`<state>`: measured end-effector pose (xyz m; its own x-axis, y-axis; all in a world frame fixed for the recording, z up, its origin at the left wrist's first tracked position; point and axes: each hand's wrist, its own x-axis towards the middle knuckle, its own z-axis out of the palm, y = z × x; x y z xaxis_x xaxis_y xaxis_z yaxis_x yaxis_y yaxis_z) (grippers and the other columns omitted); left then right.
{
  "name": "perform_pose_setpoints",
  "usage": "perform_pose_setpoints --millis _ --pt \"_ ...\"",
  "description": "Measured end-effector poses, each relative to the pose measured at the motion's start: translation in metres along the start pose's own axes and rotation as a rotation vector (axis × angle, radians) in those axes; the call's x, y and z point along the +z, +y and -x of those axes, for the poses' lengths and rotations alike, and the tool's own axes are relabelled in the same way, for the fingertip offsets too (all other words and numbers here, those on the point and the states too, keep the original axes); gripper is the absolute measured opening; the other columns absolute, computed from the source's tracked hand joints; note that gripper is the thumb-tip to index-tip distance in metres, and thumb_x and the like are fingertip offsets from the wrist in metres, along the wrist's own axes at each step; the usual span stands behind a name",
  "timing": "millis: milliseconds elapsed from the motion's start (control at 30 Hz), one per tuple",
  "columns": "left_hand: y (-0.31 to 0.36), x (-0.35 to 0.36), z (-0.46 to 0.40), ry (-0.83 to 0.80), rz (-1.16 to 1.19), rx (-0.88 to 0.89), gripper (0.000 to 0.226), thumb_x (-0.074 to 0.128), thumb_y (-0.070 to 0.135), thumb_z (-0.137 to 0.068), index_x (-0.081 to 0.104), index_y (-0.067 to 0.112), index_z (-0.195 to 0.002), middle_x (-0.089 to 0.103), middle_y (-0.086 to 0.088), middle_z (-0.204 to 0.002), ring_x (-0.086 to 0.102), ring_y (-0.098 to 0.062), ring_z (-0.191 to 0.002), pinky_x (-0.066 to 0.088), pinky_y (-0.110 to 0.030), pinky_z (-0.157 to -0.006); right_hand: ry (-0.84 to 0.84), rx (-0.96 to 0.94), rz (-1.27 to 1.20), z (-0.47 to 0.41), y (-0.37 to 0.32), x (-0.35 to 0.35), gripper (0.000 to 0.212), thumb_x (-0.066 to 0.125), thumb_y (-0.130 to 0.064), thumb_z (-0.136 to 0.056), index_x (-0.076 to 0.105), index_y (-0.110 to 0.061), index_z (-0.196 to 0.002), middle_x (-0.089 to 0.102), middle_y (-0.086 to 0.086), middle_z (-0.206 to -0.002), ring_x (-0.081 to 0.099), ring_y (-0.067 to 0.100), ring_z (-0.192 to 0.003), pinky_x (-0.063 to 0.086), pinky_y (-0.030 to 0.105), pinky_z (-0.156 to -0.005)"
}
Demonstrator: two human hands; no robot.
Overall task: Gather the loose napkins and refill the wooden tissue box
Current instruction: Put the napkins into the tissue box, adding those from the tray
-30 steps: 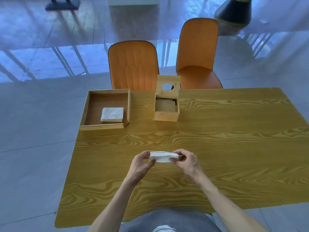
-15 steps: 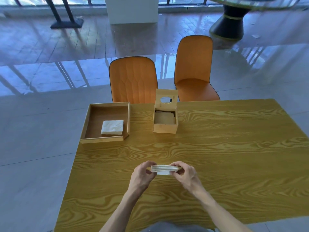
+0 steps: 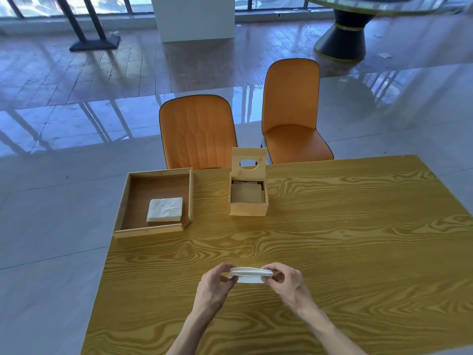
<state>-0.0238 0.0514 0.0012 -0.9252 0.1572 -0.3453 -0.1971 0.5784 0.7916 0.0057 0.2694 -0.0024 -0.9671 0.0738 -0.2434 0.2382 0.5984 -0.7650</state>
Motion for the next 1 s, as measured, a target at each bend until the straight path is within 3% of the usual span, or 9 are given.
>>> perform_pose_setpoints --millis 167,367,500,667,867,1000 --pt "0.017 -0.007 -0.024 0.023 0.012 0.027 0.019 0.075 0.031 -0.082 0.07 0.03 -0.1 0.069 0.018 -0.092 0.067 0.0 -0.085 0.056 -0.029 -0.077 0.028 0.036 -0.062 -0.02 -0.004 -0.014 0.015 0.076 -0.026 -0.083 0.071 -0.037 -0.092 0.073 -0.019 -0.086 0.067 -0.001 -0.079 0.056 0.022 -0.074" --pt "0.056 -0.033 -0.077 0.046 0.1 0.126 0.025 0.075 0.026 -0.084 0.068 0.022 -0.108 0.07 0.014 -0.098 0.068 0.0 -0.092 0.055 -0.017 -0.078 0.118 0.013 -0.191 -0.074 -0.028 -0.045 0.022 0.074 -0.026 -0.085 0.071 -0.024 -0.107 0.074 -0.01 -0.094 0.07 0.002 -0.082 0.058 0.022 -0.071" --pt "0.082 -0.052 -0.112 0.11 0.145 0.161 0.025 0.074 0.025 -0.086 0.068 0.02 -0.11 0.069 0.013 -0.097 0.066 0.001 -0.092 0.054 -0.017 -0.08 0.18 -0.01 -0.283 -0.114 -0.054 -0.061 0.024 0.075 -0.025 -0.086 0.068 -0.017 -0.107 0.075 -0.004 -0.092 0.072 0.008 -0.078 0.056 0.019 -0.064" --pt "0.101 -0.065 -0.149 0.204 0.18 0.123 0.025 0.069 0.033 -0.089 0.068 0.02 -0.111 0.072 0.007 -0.099 0.068 -0.008 -0.095 0.057 -0.03 -0.083 0.226 0.005 -0.345 -0.156 -0.078 -0.066 0.028 0.071 -0.035 -0.088 0.064 -0.019 -0.109 0.074 -0.004 -0.089 0.072 0.01 -0.076 0.058 0.027 -0.066" --pt "0.111 -0.058 -0.174 0.267 0.183 0.01 0.033 0.065 0.042 -0.09 0.071 0.018 -0.112 0.073 0.006 -0.099 0.068 -0.01 -0.095 0.056 -0.033 -0.085 0.276 0.086 -0.301 -0.187 -0.081 -0.06 0.028 0.069 -0.037 -0.089 0.065 -0.017 -0.108 0.074 -0.004 -0.087 0.07 0.008 -0.067 0.055 0.024 -0.059" --pt "0.113 -0.051 -0.184 0.278 0.116 -0.031 0.028 0.066 0.04 -0.09 0.072 0.02 -0.108 0.073 0.006 -0.096 0.069 -0.013 -0.092 0.057 -0.035 -0.082 0.289 0.12 -0.247 -0.197 -0.072 -0.057 0.031 0.068 -0.038 -0.089 0.065 -0.014 -0.109 0.074 0.0 -0.091 0.07 0.013 -0.076 0.05 0.02 -0.06"
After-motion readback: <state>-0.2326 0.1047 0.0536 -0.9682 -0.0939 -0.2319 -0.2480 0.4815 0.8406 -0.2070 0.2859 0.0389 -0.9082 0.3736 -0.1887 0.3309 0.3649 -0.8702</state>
